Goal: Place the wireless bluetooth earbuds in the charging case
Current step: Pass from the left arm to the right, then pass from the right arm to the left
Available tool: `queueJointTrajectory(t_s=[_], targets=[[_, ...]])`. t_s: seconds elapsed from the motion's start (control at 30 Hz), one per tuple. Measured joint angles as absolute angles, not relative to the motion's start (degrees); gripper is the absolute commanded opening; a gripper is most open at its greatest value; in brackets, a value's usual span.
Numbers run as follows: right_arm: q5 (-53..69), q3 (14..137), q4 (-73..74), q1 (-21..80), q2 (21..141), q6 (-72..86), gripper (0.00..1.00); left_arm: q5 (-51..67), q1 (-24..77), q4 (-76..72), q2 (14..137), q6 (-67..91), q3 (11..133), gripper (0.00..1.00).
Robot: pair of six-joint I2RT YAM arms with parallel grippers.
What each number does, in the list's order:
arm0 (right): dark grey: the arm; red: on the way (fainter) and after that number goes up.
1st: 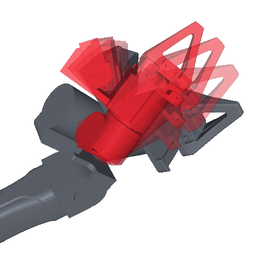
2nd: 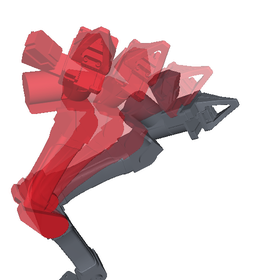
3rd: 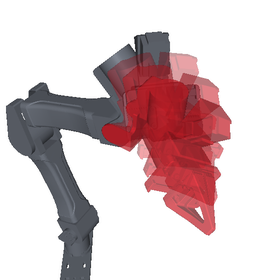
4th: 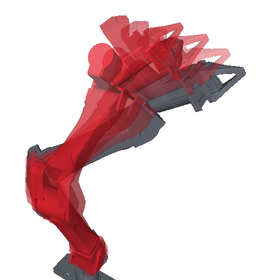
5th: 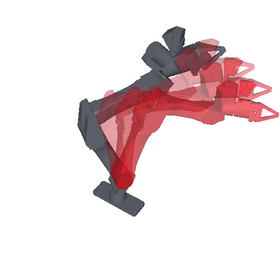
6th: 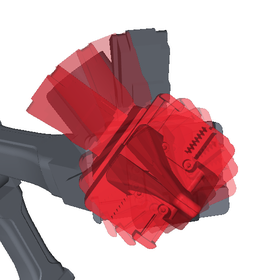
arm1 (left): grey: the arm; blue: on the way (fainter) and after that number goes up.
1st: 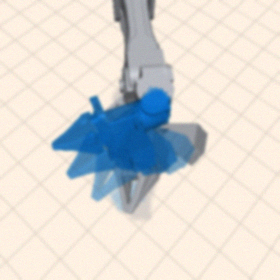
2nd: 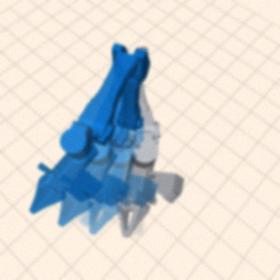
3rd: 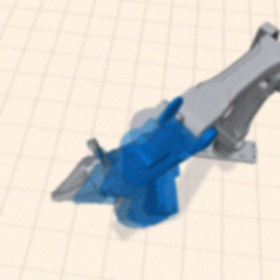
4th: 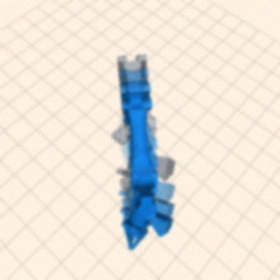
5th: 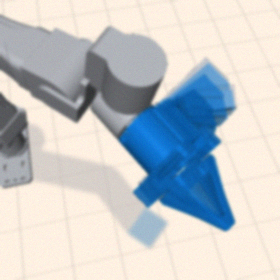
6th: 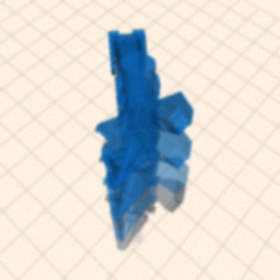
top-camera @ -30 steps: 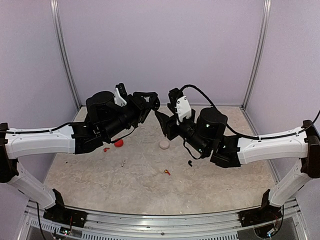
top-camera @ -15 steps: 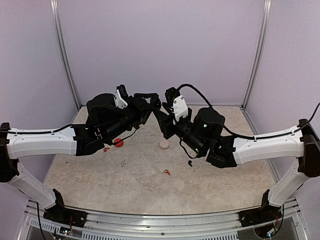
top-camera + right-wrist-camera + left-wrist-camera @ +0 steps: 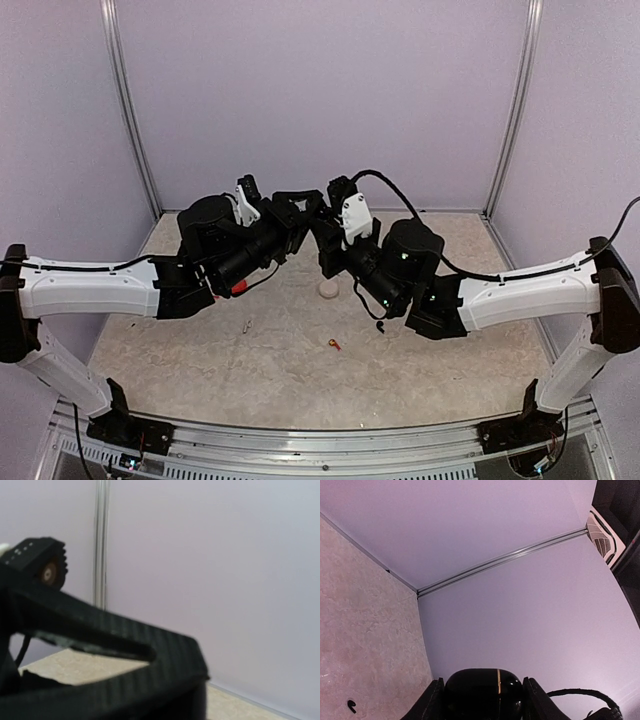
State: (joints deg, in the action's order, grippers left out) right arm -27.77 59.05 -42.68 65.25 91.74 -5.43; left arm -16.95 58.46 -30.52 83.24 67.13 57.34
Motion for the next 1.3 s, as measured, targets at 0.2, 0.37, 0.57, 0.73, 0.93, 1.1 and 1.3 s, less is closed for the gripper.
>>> queueJointTrajectory(t_s=[0.2,0.37,0.57,0.73,0.93,1.1,1.3], targets=[[-28.3,58.6,-43.6,65.5,91.5,-6.0,0.1,-17.4,58.7,-31.7,83.2,66.5,56.9,0.76],[-28.0,56.8,-43.1,65.5,88.8,-6.4,0.1,-18.3,58.7,-30.9,82.3,63.5,55.6,0.99],[-23.0,54.7,-39.1,64.9,81.4,-5.3,0.1,-18.1,58.6,-29.1,77.6,55.2,55.5,0.99],[-12.9,54.6,-29.1,63.0,72.7,-3.9,0.13,-10.3,56.0,-28.4,71.4,41.3,53.8,0.99],[0.6,54.7,-14.3,60.9,64.4,-3.8,0.13,1.2,54.1,-22.1,66.5,23.8,53.6,0.98],[8.2,54.8,-3.0,60.6,60.5,-4.1,0.13,10.4,54.9,-16.7,66.3,12.9,53.6,0.89],[14.7,54.9,6.0,60.2,59.6,-4.1,0.13,17.7,58.7,-12.7,66.3,2.2,53.6,0.76]])
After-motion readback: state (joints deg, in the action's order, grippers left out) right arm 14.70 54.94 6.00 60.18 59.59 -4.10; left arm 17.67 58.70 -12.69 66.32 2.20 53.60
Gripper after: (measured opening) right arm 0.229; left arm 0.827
